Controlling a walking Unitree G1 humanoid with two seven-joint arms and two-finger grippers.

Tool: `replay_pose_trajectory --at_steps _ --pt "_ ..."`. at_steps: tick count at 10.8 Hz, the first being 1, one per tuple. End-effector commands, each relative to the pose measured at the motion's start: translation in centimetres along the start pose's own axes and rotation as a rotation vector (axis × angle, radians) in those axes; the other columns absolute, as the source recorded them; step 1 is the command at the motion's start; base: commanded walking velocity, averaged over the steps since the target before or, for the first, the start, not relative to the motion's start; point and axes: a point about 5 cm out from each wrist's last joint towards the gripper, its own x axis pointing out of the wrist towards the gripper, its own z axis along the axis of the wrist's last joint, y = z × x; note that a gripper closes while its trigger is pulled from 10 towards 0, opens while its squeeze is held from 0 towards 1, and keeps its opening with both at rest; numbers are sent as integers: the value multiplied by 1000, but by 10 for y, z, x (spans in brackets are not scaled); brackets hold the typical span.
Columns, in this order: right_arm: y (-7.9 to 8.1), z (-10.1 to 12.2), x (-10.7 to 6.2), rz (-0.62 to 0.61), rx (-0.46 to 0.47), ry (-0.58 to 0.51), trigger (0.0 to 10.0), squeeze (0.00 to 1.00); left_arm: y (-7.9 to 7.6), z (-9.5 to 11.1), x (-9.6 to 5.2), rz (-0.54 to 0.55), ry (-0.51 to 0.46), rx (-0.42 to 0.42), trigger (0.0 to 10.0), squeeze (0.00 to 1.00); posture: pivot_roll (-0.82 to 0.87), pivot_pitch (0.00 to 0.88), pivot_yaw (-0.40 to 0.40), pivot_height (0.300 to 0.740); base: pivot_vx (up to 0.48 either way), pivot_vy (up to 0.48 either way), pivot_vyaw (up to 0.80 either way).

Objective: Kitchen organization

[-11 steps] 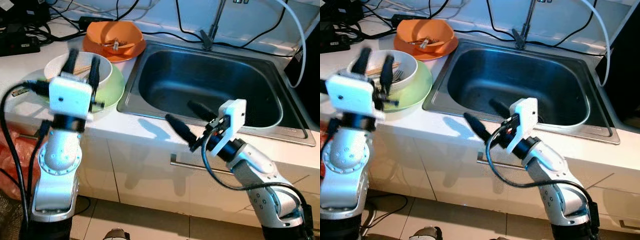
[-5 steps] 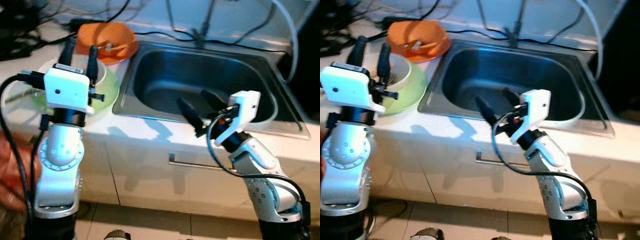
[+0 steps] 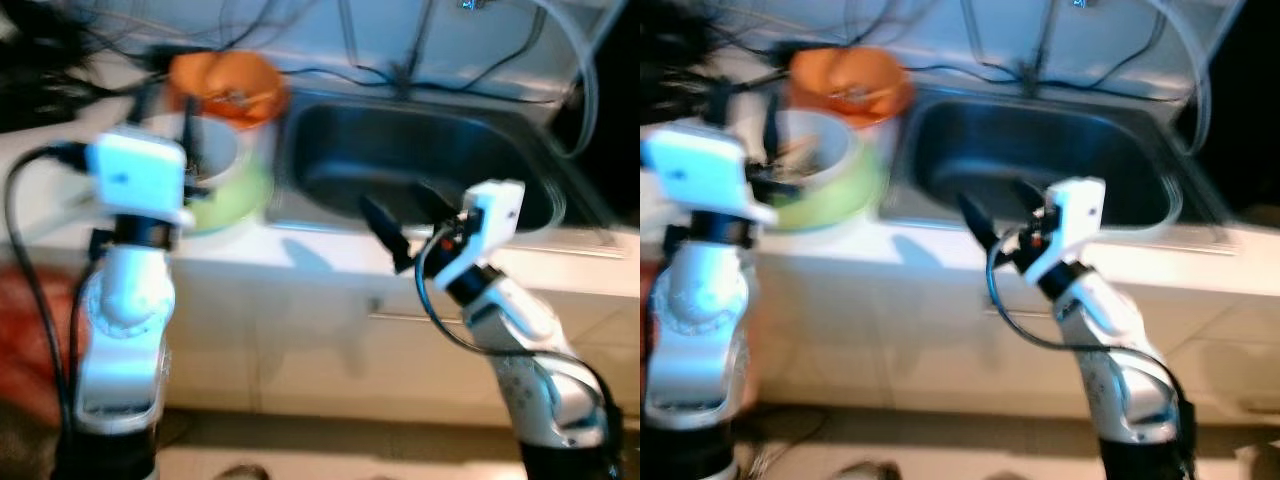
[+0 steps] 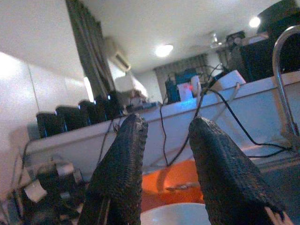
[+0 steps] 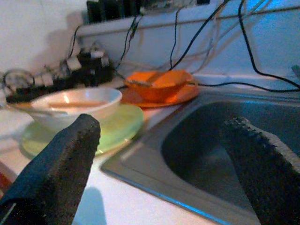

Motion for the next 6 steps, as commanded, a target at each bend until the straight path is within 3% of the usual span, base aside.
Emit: replay_pose_trajectory --at_steps 1,4,6 --pt "-1 1 -2 -9 -21 -1 10000 0 -3 1 2 -24 -7 -7 10000 0 86 81 -68 740 0 0 0" --pt "-2 2 -2 -23 -29 -9 10000 0 -10 -7 2 -21 42 -54 10000 0 81 84 -65 740 0 0 0" --pt "-2 1 -1 -36 -44 -11 10000 0 -12 -28 -6 -15 128 -69 10000 0 81 86 -66 740 0 0 0"
